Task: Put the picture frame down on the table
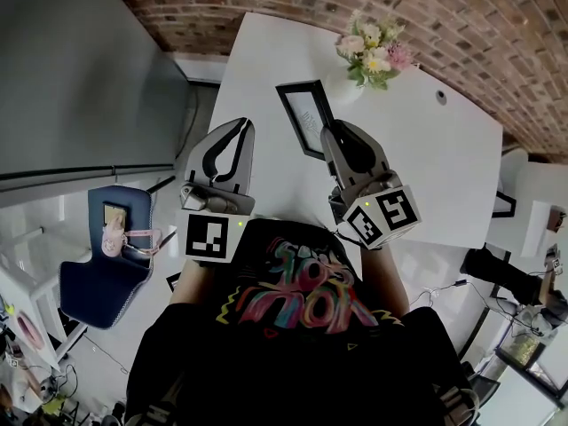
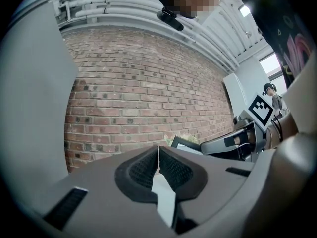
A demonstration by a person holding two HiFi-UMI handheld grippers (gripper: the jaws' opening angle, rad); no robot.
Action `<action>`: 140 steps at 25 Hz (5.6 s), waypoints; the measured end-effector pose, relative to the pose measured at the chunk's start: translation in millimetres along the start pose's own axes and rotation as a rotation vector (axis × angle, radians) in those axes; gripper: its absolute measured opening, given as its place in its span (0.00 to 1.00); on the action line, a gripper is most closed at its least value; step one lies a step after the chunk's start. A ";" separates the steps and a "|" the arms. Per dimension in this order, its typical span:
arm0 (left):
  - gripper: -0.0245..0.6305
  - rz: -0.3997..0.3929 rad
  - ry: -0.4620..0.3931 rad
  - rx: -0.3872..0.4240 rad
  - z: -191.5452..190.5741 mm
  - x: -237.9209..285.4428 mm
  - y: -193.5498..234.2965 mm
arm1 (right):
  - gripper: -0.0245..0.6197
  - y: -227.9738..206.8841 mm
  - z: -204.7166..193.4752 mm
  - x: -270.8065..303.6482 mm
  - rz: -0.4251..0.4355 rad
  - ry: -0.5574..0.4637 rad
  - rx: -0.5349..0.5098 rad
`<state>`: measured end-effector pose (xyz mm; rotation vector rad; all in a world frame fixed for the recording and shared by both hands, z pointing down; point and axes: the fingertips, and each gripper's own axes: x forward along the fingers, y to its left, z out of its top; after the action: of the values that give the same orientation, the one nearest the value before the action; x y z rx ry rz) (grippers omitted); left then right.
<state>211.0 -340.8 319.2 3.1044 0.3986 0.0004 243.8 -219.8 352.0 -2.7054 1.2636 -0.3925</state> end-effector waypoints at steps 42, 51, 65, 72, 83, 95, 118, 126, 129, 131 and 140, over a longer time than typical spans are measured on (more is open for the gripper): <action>0.08 -0.161 0.195 0.119 -81.8 -0.2 -45.1 | 0.18 -48.4 -187.8 23.3 0.064 0.387 0.407; 0.08 -0.156 0.198 0.115 -86.0 -0.3 -40.9 | 0.18 -57.8 -206.1 24.0 0.050 0.396 0.456; 0.08 -0.167 0.195 0.110 -90.3 3.9 -40.7 | 0.19 -78.1 -225.4 23.1 -0.007 0.359 0.559; 0.08 -0.178 0.203 0.104 -92.5 3.5 -43.3 | 0.21 -88.2 -242.2 18.2 -0.070 0.366 0.592; 0.08 -0.183 0.208 0.104 -94.9 -1.7 -45.9 | 0.29 -91.7 -246.3 13.5 -0.124 0.356 0.519; 0.08 -0.172 0.196 0.103 -92.4 -5.4 -49.6 | 0.30 -103.9 -246.0 2.6 -0.173 0.335 0.546; 0.08 -0.107 0.035 0.040 -37.0 -12.6 -62.5 | 0.27 -63.2 -103.2 -15.9 0.035 0.079 0.427; 0.08 -0.100 -0.033 0.030 -6.7 -13.6 -67.0 | 0.25 -20.8 -6.5 -36.3 0.183 -0.086 0.244; 0.08 -0.103 -0.051 0.041 4.9 -13.2 -67.6 | 0.22 -12.2 23.8 -47.0 0.170 -0.139 0.128; 0.08 -0.104 -0.057 0.048 10.9 -13.6 -68.1 | 0.19 -7.3 38.2 -53.6 0.146 -0.161 0.050; 0.08 -0.129 -0.054 0.077 19.2 -10.3 -71.1 | 0.11 12.7 57.2 -71.9 0.087 -0.160 -0.196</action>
<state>183.2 -274.9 299.2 3.1390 0.6098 -0.1021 206.7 -172.4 281.5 -2.7592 1.4347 -0.0431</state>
